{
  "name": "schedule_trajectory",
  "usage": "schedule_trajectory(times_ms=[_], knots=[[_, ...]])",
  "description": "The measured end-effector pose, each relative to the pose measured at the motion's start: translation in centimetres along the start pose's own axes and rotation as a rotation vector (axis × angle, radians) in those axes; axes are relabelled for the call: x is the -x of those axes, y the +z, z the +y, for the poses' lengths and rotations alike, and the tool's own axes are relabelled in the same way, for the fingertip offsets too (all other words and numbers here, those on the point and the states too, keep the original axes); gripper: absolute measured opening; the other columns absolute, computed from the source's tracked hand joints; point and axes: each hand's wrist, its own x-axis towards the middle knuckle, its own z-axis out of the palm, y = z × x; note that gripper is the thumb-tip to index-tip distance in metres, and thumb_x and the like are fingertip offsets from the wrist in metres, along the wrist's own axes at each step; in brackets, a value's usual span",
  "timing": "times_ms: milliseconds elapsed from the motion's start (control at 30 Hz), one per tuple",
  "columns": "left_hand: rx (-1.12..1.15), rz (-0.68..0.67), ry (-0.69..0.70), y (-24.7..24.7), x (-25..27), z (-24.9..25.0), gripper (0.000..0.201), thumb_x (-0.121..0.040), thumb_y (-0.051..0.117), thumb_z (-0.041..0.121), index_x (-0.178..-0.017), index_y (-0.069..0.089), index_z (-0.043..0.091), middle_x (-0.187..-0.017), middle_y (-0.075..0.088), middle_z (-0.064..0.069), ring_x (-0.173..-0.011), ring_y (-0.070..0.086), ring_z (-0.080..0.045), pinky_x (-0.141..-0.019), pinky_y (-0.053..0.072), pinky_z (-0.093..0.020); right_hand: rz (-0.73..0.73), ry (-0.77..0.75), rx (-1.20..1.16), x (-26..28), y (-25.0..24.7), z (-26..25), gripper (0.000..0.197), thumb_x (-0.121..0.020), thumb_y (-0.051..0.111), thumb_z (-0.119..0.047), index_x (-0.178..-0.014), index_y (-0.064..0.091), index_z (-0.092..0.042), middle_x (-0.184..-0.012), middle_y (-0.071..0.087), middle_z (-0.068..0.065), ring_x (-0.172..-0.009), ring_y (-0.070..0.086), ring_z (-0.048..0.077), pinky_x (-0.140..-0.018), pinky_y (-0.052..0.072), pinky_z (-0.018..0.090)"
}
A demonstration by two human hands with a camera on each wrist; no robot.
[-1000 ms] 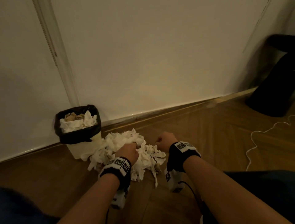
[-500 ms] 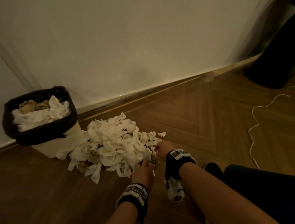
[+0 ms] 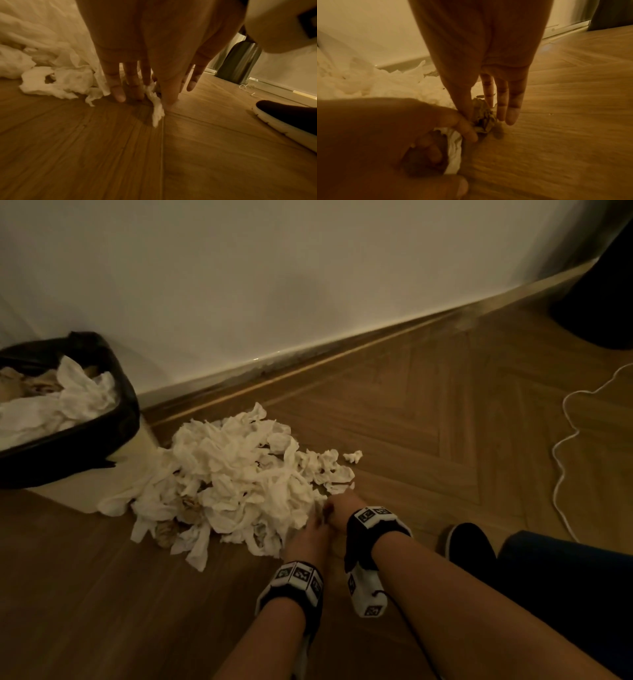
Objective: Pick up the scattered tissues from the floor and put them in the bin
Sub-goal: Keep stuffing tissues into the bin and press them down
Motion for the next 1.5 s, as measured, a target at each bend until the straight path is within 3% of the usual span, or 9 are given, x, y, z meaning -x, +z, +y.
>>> schedule_trajectory(times_ms=[233, 367, 567, 733, 867, 1100, 1200, 1367, 1500], knots=[[0.149, 0.167, -0.039, 1.2, -0.3, -1.6, 0.038, -0.095, 0.044, 0.019, -0.133, 0.042, 0.018, -0.129, 0.050, -0.006, -0.116, 0.051, -0.023, -0.099, 0.042, -0.033, 0.083, 0.002, -0.153, -0.3, 0.6, 1.1, 0.025, -0.091, 0.051, -0.013, -0.110, 0.066, -0.006, -0.117, 0.063, 0.013, -0.107, 0.059, 0.027, -0.086, 0.048, 0.031], [0.203, 0.159, 0.000, 1.2, -0.2, -1.6, 0.046, -0.098, 0.040, 0.019, -0.143, 0.034, 0.018, -0.139, 0.045, -0.008, -0.125, 0.046, -0.022, -0.105, 0.036, -0.029, 0.098, 0.114, -0.594, -0.2, 0.8, 2.6, 0.015, -0.088, 0.056, -0.019, -0.102, 0.061, -0.018, -0.099, 0.061, 0.003, -0.089, 0.059, 0.019, -0.070, 0.048, 0.027], [0.468, 0.315, -0.015, -0.2, 1.0, -1.5, 0.023, -0.091, 0.057, 0.018, -0.112, 0.067, 0.013, -0.121, 0.054, -0.002, -0.107, 0.054, -0.015, -0.091, 0.037, -0.017, 0.073, 0.252, -1.347, 1.3, 1.2, 4.8, 0.012, -0.092, 0.054, -0.010, -0.089, 0.055, -0.022, -0.082, 0.060, 0.007, -0.067, 0.057, 0.017, -0.052, 0.046, 0.027], [0.946, 0.385, -0.040, -3.5, 3.0, -2.1, 0.013, -0.084, 0.066, 0.012, -0.078, 0.065, 0.023, -0.091, 0.068, -0.001, -0.085, 0.066, -0.014, -0.071, 0.055, -0.026, 0.036, 0.184, -1.576, 4.2, 0.2, 4.8, 0.039, -0.090, 0.056, 0.001, -0.122, 0.051, -0.020, -0.093, 0.061, 0.007, -0.081, 0.059, 0.020, -0.065, 0.051, 0.033], [1.144, 0.503, 0.018, -6.7, 5.4, -3.3, 0.014, -0.088, 0.063, 0.013, -0.082, 0.064, 0.026, -0.088, 0.069, -0.007, -0.069, 0.069, -0.013, -0.056, 0.054, -0.021, 0.007, 0.027, -1.752, 6.6, -1.9, 3.1, 0.045, -0.091, 0.048, 0.010, -0.132, 0.046, -0.008, -0.094, 0.060, 0.011, -0.079, 0.059, 0.021, -0.065, 0.051, 0.032], [1.055, 0.762, -0.026, -12.2, 9.0, -6.2, 0.016, -0.083, 0.068, 0.021, -0.099, 0.072, 0.020, -0.093, 0.068, 0.006, -0.091, 0.062, -0.011, -0.081, 0.048, -0.022, 0.107, -0.238, -1.741, 9.8, -5.6, -2.6, 0.042, -0.085, 0.050, 0.018, -0.124, 0.050, 0.004, -0.095, 0.061, 0.016, -0.082, 0.062, 0.027, -0.086, 0.051, 0.039], [1.066, 0.897, -0.070, -14.6, 11.1, -8.1, 0.022, -0.083, 0.069, 0.018, -0.105, 0.071, 0.017, -0.102, 0.067, 0.002, -0.097, 0.058, -0.011, -0.090, 0.044, -0.024, 0.166, -0.326, -1.691, 10.5, -6.9, -6.2, 0.034, -0.084, 0.057, 0.013, -0.117, 0.054, 0.007, -0.091, 0.064, 0.016, -0.079, 0.065, 0.024, -0.073, 0.059, 0.030], [1.016, 1.145, -0.177, -18.2, 14.8, -12.9, 0.012, -0.082, 0.070, 0.022, -0.092, 0.069, 0.016, -0.076, 0.061, 0.001, -0.079, 0.059, -0.019, -0.072, 0.044, -0.026, 0.284, -0.457, -1.350, 10.8, -8.4, -14.0, 0.027, -0.082, 0.067, 0.004, -0.107, 0.060, 0.003, -0.084, 0.065, 0.010, -0.072, 0.065, 0.019, -0.060, 0.055, 0.022], [0.850, 1.285, -0.253, -20.1, 16.8, -17.3, 0.005, -0.087, 0.063, 0.023, -0.087, 0.060, 0.019, -0.072, 0.057, 0.004, -0.072, 0.053, -0.012, -0.058, 0.038, -0.017, 0.436, -0.513, -1.070, 10.1, -9.7, -21.1, 0.024, -0.078, 0.074, -0.009, -0.100, 0.065, -0.004, -0.079, 0.062, 0.000, -0.078, 0.062, 0.016, -0.067, 0.053, 0.023]])
